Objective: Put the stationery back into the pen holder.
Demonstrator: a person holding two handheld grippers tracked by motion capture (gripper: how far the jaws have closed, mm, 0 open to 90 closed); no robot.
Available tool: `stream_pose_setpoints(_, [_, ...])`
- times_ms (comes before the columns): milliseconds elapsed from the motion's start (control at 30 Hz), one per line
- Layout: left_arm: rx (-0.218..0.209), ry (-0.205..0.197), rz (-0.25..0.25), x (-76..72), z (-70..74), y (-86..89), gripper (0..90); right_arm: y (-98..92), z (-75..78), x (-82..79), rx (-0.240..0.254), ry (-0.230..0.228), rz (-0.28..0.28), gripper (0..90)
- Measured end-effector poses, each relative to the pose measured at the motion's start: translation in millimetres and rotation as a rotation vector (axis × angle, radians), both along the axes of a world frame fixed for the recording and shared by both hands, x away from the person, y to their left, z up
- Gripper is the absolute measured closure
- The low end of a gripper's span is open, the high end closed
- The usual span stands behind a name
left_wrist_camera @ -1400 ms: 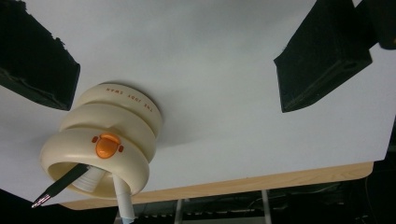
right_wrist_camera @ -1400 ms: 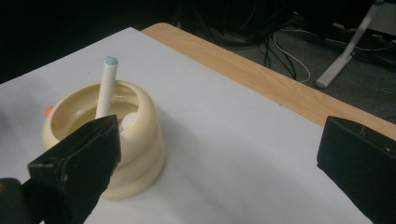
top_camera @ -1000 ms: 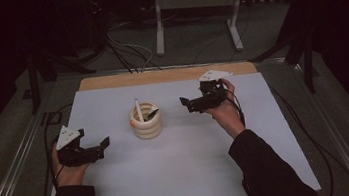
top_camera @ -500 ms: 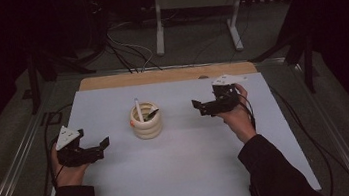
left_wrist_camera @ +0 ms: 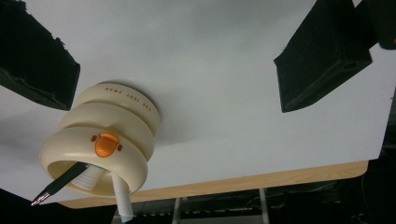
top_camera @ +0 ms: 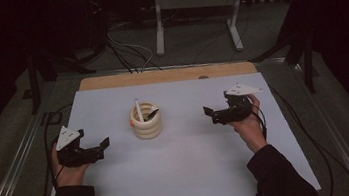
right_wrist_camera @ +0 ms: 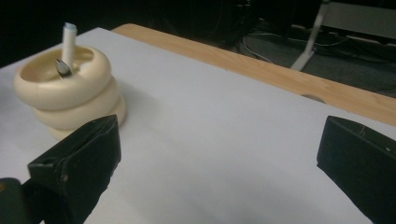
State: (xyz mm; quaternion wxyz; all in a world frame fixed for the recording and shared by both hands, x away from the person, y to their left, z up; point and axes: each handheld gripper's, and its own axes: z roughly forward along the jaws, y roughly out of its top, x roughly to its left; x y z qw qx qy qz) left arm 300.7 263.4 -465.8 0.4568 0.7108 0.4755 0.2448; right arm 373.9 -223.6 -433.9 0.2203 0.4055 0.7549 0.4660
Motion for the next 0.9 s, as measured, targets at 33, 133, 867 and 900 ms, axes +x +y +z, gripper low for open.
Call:
stream_pose_setpoints(33, [-0.001, -0.001, 0.000, -0.2, 0.0, 0.1, 0.1, -2.3, -1.7, -1.5, -0.008, -0.009, -0.010, 0.0])
stream_pose_setpoints(133, [-0.003, -0.004, 0.001, -0.4, -0.1, 0.5, 0.1, -8.8, -4.7, -5.3, -0.009, -0.017, -0.027, 0.0])
stream_pose_setpoints(867, [-0.011, -0.025, -0.004, -4.2, 1.3, 2.0, 0.1, -46.6, -21.9, -36.9, -0.066, -0.050, -0.077, 0.0])
stream_pose_setpoints(900, [-0.012, -0.025, -0.005, -4.3, 1.0, 2.0, 0.2, -49.5, -23.5, -38.5, -0.058, -0.047, -0.082, 0.0])
